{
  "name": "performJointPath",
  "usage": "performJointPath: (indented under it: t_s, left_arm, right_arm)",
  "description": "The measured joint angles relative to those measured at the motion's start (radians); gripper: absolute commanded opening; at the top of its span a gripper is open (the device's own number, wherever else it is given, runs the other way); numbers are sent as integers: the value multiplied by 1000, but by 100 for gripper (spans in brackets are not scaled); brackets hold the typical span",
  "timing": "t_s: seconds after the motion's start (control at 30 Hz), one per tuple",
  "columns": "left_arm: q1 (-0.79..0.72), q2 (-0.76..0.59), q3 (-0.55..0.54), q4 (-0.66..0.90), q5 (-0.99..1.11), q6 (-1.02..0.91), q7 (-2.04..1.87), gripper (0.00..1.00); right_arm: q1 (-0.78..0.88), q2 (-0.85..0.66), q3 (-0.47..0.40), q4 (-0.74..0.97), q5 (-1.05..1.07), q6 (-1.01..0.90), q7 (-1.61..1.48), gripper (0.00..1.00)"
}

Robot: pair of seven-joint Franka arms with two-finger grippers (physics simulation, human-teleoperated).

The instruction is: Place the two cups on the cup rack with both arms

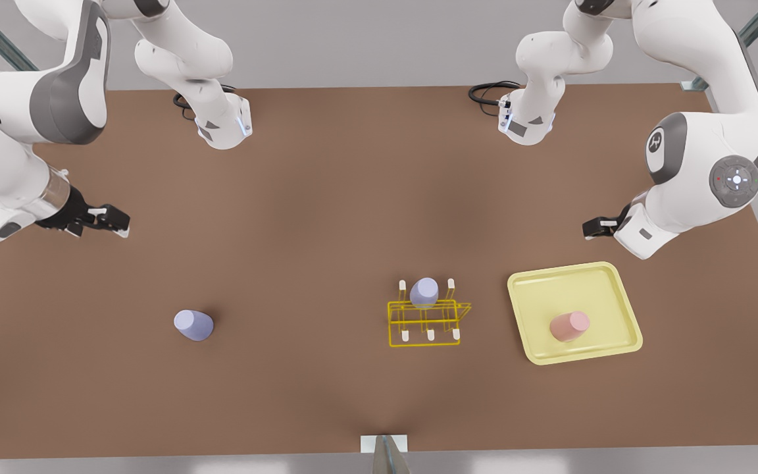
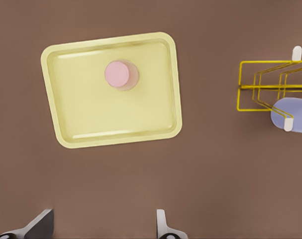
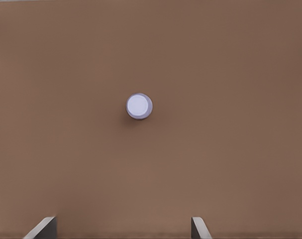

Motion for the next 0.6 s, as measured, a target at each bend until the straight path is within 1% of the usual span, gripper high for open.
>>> performJointPath:
  t_s: [0.1, 0.13, 0.2, 0.27, 0.33, 0.47, 0.6]
  left_arm:
    - [-3, 23, 2, 10, 2, 1, -2, 100]
    - [-6, 75, 2, 50, 2, 7, -3, 100]
    - [-9, 242, 1, 190, 4, 27, -4, 100]
    - [-8, 358, 2, 245, 10, 82, -5, 100]
    - [-2, 426, 13, 256, 26, 151, -6, 100]
    - [0, 494, 25, 256, 44, 269, -7, 100]
    - [12, 523, 26, 190, 50, 360, -8, 100]
  right_arm:
    - [2, 27, 2, 3, -20, -1, 0, 100]
    - [9, 60, 3, 4, -40, 1, -2, 100]
    - [30, 131, 4, 3, -64, 28, -6, 100]
    - [36, 213, 5, 2, -76, 77, -7, 100]
    - [31, 300, 5, 1, -80, 151, -7, 100]
    - [36, 436, 5, -4, -70, 332, -7, 100]
    - [41, 470, 5, -79, -5, 503, -5, 100]
